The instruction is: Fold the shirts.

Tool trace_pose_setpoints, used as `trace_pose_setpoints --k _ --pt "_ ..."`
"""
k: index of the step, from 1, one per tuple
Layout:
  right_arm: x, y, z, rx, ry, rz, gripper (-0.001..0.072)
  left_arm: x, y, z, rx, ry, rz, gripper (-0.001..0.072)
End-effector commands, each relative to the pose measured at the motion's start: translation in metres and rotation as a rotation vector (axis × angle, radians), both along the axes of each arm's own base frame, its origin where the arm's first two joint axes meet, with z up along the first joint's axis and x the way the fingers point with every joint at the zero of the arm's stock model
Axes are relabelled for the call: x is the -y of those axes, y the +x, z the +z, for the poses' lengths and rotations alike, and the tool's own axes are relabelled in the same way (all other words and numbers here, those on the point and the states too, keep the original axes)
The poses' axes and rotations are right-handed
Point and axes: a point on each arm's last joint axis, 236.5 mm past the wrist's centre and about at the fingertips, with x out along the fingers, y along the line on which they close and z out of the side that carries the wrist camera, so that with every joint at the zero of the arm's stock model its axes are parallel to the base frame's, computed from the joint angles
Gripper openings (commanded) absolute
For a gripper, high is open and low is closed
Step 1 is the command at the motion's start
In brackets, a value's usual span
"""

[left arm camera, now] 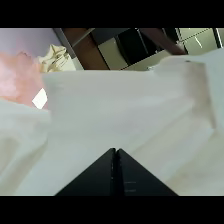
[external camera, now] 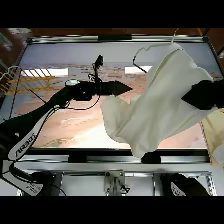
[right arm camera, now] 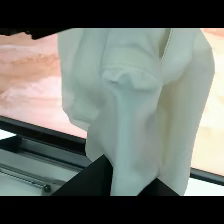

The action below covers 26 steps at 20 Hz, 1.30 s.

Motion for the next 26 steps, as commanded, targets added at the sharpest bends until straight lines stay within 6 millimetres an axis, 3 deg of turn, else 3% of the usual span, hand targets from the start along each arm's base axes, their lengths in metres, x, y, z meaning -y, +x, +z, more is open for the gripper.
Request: trace_pose_setpoints --k 1,2,4,5,9,12,13,14,15,18,22,24,26 --pt "0.008 0.005 0.0 0.022 -0.034 -0.012 0.0073 -0.02 -0.006 0.032 0.051 -0.052 -0.035 0.0052" --pt "0.005 0.005 0.001 0.027 -0.024 -0.002 0.0073 -0.02 -0.009 0.032 0.052 -0.056 -0.05 0.0099" --pt "-0.001 0.005 0.004 0.036 -0.005 0.022 0.0074 -0.011 -0.015 0.022 0.038 -0.042 -0.071 0.0597" --pt "-0.005 0.005 0.005 0.039 0.005 0.039 0.0074 -0.005 -0.018 0.014 0.026 -0.032 -0.08 0.0673" --pt "-0.017 0.002 0.008 0.044 0.045 0.08 0.0074 0.025 -0.038 -0.028 -0.032 0.016 -0.149 0.072" --pt "-0.021 0.003 0.011 0.054 0.061 0.088 0.0074 0.045 -0.059 -0.043 -0.057 0.022 -0.198 0.072" --pt "-0.021 0.004 0.011 0.058 0.062 0.087 0.0074 0.05 -0.062 -0.039 -0.041 -0.001 -0.202 0.0598" --pt "-0.021 0.005 0.012 0.061 0.062 0.088 0.0074 0.051 -0.062 -0.03 -0.025 -0.037 -0.198 0.0232" --pt "-0.021 0.005 0.012 0.065 0.061 0.091 0.0074 0.049 -0.061 -0.016 0.008 -0.097 -0.195 0.0055" --pt "-0.021 0.005 0.012 0.079 0.042 0.118 0.0073 0.018 -0.038 0.034 0.056 -0.268 -0.141 0.0049" --pt "-0.015 0.019 0.018 0.158 -0.004 0.141 0.0073 -0.032 -0.023 0.071 0.252 -0.167 -0.074 0.0047" --pt "-0.022 0.035 0.033 0.26 0.012 0.159 0.0073 -0.05 -0.023 0.086 0.348 -0.057 -0.034 0.0047" --pt "-0.032 0.055 0.053 0.376 0.049 0.173 0.0073 -0.056 -0.039 0.097 0.404 0.014 -0.053 0.0048"
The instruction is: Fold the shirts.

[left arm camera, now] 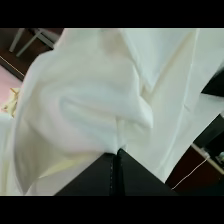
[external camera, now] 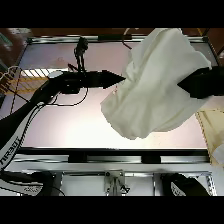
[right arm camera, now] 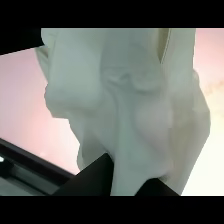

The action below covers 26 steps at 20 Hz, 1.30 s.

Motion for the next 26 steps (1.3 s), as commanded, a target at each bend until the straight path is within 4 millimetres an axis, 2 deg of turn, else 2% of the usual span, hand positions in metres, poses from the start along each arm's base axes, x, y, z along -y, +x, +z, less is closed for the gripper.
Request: trace_pose_setpoints --k 1,3,5,9,11,13,15,16,18,20,21,23,24,25,26 --pt "-0.014 0.035 0.034 0.203 0.057 0.026 0.0073 -0.019 -0.02 0.015 0.139 0.152 0.026 0.0048" --pt "-0.02 0.054 0.042 0.252 0.091 0.02 0.0073 -0.02 -0.043 0.038 0.209 0.161 0.014 0.0048" --pt "-0.032 0.066 0.032 0.229 0.112 0.06 0.0073 -0.02 -0.065 0.072 0.293 0.127 0.033 0.0048" --pt "-0.056 0.086 0.01 0.176 0.147 0.155 0.0073 -0.016 -0.128 0.129 0.449 0.052 0.014 0.0048" --pt "-0.072 0.089 0.005 0.153 0.192 0.215 0.0073 -0.006 -0.146 0.147 0.471 0.017 0.031 0.0048" --pt "-0.093 0.086 0.007 0.133 0.271 0.286 0.0073 0.013 -0.156 0.156 0.485 -0.011 0.063 0.0048" --pt "-0.103 0.086 0.012 0.148 0.31 0.326 0.0073 0.037 -0.165 0.15 0.505 -0.006 0.076 0.0049" --pt "-0.103 0.088 0.016 0.171 0.311 0.327 0.0073 0.049 -0.169 0.14 0.516 0.021 0.069 0.0049" --pt "-0.104 0.085 0.022 0.186 0.323 0.332 0.0073 0.067 -0.169 0.111 0.513 0.106 0.05 0.0049" --pt "-0.104 0.075 0.026 0.185 0.32 0.349 0.0073 0.072 -0.158 0.082 0.457 0.199 0.048 0.0053" --pt "-0.103 0.066 0.029 0.188 0.31 0.362 0.0073 0.072 -0.154 0.073 0.454 0.233 0.049 0.0124" --pt "-0.097 0.053 0.038 0.22 0.28 0.36 0.0073 0.068 -0.154 0.071 0.468 0.247 0.04 0.0425" --pt "-0.092 0.048 0.043 0.24 0.262 0.354 0.0073 0.064 -0.155 0.074 0.474 0.245 0.036 0.0473" --pt "-0.091 0.042 0.047 0.251 0.256 0.356 0.0073 0.057 -0.156 0.078 0.482 0.243 0.032 0.0488" --pt "-0.09 0.034 0.05 0.258 0.253 0.364 0.0073 0.049 -0.156 0.084 0.492 0.239 0.038 0.0556"
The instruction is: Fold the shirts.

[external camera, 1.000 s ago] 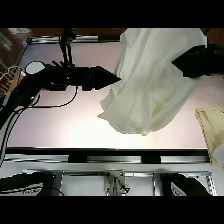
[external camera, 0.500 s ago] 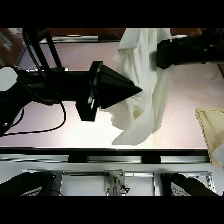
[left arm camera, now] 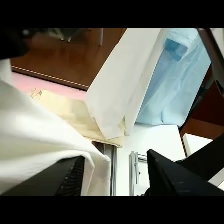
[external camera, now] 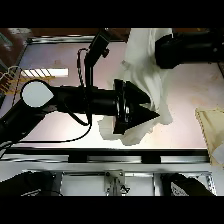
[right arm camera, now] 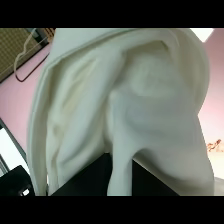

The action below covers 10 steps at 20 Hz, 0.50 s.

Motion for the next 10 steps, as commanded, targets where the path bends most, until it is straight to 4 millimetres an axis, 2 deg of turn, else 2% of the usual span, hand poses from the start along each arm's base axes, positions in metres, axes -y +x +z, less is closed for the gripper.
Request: trace_pose_setpoints --k 1,2,5,10 --pt "0.005 -0.023 0.011 0.034 -0.026 0.01 0.0073 -0.021 0.002 0.009 0.03 0.017 0.014 0.0641" --pt "0.006 -0.028 0.014 0.043 -0.026 0.012 0.0073 -0.031 0.004 0.018 0.043 0.006 0.028 0.0682" --pt "0.007 -0.038 0.023 0.067 -0.018 0.015 0.0073 -0.066 0.001 0.045 0.057 -0.019 0.061 0.0685" --pt "-0.002 -0.047 0.031 0.064 0.027 0.056 0.0072 -0.107 -0.009 0.067 0.03 -0.022 0.094 0.0683"
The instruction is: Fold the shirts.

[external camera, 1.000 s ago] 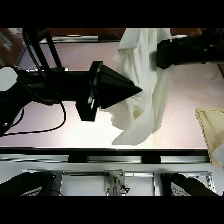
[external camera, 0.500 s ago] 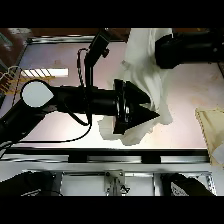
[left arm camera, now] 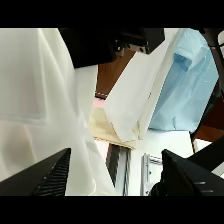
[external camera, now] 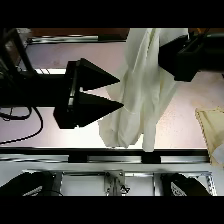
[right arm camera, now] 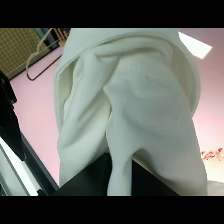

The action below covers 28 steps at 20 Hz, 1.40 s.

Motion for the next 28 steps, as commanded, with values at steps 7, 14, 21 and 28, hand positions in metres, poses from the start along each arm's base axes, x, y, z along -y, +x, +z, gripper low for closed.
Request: trace_pose_setpoints --k 7,14,21,28 --pt "-0.01 -0.02 0.003 -0.029 0.026 0.077 0.0073 -0.097 0.087 -0.044 -0.148 0.217 0.426 0.0669" --pt "-0.015 -0.029 0.01 -0.024 0.053 0.103 0.0072 -0.067 0.148 -0.166 -0.478 0.326 0.387 0.0671" --pt "-0.014 -0.029 0.01 -0.022 0.052 0.1 0.0072 -0.013 0.176 -0.182 -0.564 0.086 0.183 0.0669" --pt "-0.008 -0.025 0.001 -0.034 0.009 0.077 0.0072 -0.041 0.216 -0.149 -0.505 -0.078 0.239 0.0053"
